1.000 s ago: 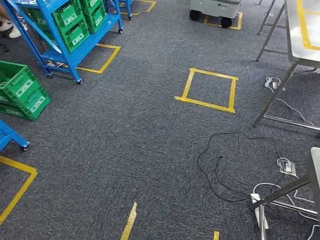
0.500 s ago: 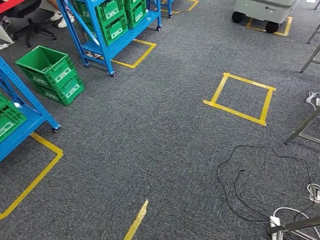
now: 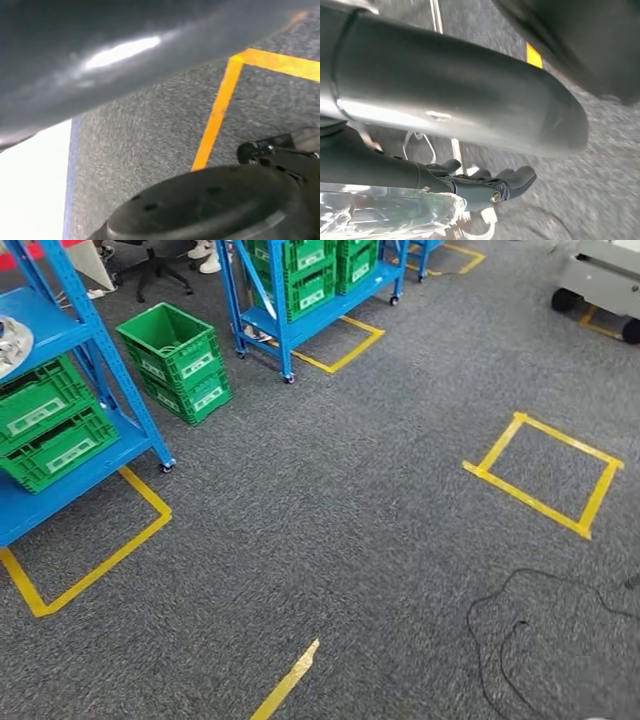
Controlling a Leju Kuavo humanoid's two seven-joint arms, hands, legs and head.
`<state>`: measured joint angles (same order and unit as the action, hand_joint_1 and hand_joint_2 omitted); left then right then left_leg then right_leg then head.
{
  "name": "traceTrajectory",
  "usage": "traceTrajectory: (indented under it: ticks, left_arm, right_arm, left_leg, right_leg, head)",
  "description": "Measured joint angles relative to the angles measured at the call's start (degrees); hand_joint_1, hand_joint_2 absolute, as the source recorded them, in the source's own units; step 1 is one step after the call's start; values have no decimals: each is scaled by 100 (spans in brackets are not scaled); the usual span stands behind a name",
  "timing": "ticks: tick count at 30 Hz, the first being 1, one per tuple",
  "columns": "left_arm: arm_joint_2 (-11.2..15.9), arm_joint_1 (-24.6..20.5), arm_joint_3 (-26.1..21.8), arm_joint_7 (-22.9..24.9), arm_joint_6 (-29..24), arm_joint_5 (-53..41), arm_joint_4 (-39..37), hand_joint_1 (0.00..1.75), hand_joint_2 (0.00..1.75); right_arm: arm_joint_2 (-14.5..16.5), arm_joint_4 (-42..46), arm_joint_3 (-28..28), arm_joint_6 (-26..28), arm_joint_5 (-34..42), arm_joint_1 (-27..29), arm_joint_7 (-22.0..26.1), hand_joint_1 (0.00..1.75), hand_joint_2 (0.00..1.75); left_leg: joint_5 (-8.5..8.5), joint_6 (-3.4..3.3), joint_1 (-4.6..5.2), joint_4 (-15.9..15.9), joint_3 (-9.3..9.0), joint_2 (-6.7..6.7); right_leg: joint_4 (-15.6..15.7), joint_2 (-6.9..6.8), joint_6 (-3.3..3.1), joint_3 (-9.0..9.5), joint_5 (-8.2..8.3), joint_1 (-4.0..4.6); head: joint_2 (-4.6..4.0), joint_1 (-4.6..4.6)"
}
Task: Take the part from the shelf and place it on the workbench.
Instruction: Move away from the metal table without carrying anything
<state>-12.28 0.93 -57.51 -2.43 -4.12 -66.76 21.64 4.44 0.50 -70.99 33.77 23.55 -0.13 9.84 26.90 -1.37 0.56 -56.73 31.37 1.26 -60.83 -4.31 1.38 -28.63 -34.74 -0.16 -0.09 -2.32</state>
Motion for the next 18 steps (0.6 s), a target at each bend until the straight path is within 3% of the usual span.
traceTrajectory:
  ticks: [1,2,3,4,5,6,8,10,11,12,13,15,17,18]
  left_arm:
    - [-4,-8,-3,0,9,-3,0,0,0]
    - [-9,-18,-5,0,16,-6,0,0,0]
    - [-14,-25,-9,0,20,-10,0,0,0]
    - [-21,-23,-16,0,21,-15,0,0,0]
    - [-29,-21,-25,0,20,-20,0,0,0]
    - [-37,-18,-33,0,19,-25,0,0,0]
    - [-50,-20,-42,0,18,-32,0,0,0]
    - [-55,-27,-44,0,17,-35,0,0,0]
    - [-55,-25,-45,0,17,-36,0,0,0]
    - [-55,-18,-48,0,17,-36,0,0,0]
    - [-56,-7,-56,0,16,-38,0,0,0]
    - [-65,-5,-83,0,17,-48,1,0,0]
    - [-80,-22,-115,0,19,-70,2,0,0]
    - [-86,-27,-127,0,21,-82,2,0,0]
  right_arm:
    - [0,-1,0,2,-3,10,-1,0,0]
    - [0,-1,0,3,-6,26,-2,0,0]
    - [0,-1,0,3,-10,40,-5,0,0]
    - [0,-1,0,2,-15,51,-11,0,0]
    - [0,-1,0,2,-22,54,-16,0,0]
    - [0,-2,0,2,-30,54,-20,0,0]
    - [1,-2,0,1,-40,54,-23,0,0]
    - [1,-2,0,-2,-44,54,-25,0,0]
    - [1,-2,0,-4,-46,54,-25,0,0]
    - [1,-2,0,-4,-49,51,-25,0,0]
    - [1,-3,0,-4,-52,49,-25,0,0]
    - [1,-6,1,-4,-61,48,-26,0,0]
    - [0,-9,2,-5,-71,64,-30,0,0]
    - [0,-9,2,-7,-75,71,-32,0,0]
  left_leg:
    - [-6,-12,-11,7,2,-73]
    - [-8,-21,-17,6,8,-153]
    - [-7,-24,-20,5,8,-240]
    - [-3,-23,-21,3,2,-326]
    - [4,-17,-25,0,-12,-411]
    - [14,-4,-32,-2,-32,-496]
    - [45,44,-37,-21,-61,-659]
    - [56,111,-35,-45,-32,-806]
    - [46,148,-41,-52,-3,-877]
    - [32,183,-55,-48,21,-949]
    - [38,215,-63,-61,38,-960]
    - [213,272,-55,-329,168,-702]
    - [569,319,-52,-1016,509,-321]
    - [707,335,-60,-1378,694,-232]
  right_leg:
    - [-354,211,22,-180,-163,-13]
    - [-761,337,37,-403,-323,-22]
    - [-1108,394,52,-614,-419,-31]
    - [-1296,417,63,-760,-411,-38]
    - [-1257,428,72,-800,-281,-46]
    - [-1003,457,80,-732,-53,-57]
    - [-236,727,99,-441,395,-108]
    - [202,993,74,-243,528,-148]
    - [238,1023,42,-215,504,-145]
    - [246,955,1,-200,506,-140]
    - [260,876,-35,-185,515,-139]
    - [295,692,-104,-157,524,-142]
    - [307,486,-155,-137,505,-121]
    - [306,380,-167,-133,491,-109]
  head:
    - [0,20]
    - [0,29]
    - [0,33]
    - [0,34]
    - [0,34]
    - [0,33]
    - [0,44]
    - [0,51]
    - [0,51]
    - [0,47]
    - [0,47]
    - [0,2]
    - [0,-44]
    - [0,-45]
